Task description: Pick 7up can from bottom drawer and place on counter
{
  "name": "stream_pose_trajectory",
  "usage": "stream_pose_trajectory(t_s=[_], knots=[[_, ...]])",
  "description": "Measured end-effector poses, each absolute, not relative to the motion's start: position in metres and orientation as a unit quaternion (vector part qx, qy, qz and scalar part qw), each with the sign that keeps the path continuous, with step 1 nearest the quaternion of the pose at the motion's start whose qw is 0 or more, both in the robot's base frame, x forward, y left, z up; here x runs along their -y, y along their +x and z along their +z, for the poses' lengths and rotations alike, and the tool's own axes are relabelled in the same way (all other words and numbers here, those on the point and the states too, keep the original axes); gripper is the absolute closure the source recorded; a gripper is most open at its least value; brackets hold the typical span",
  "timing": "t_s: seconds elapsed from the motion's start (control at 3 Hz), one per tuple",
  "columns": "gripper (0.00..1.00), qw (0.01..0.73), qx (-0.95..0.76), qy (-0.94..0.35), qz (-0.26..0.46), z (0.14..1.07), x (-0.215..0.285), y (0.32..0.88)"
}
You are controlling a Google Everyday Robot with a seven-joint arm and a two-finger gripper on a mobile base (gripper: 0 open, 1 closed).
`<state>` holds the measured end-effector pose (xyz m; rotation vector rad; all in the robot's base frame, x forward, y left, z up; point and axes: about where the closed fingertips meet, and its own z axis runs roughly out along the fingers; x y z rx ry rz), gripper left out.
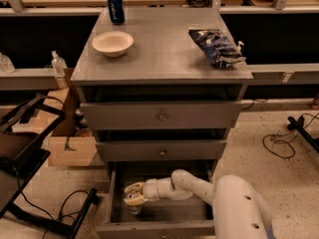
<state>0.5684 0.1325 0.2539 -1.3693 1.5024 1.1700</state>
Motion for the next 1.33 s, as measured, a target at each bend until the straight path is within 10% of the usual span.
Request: stream_pose_trajectory(t_s=[1.33], knots=[[1.00, 0.402, -0.574, -0.528, 0.479, 0.294, -0.140, 0.557]])
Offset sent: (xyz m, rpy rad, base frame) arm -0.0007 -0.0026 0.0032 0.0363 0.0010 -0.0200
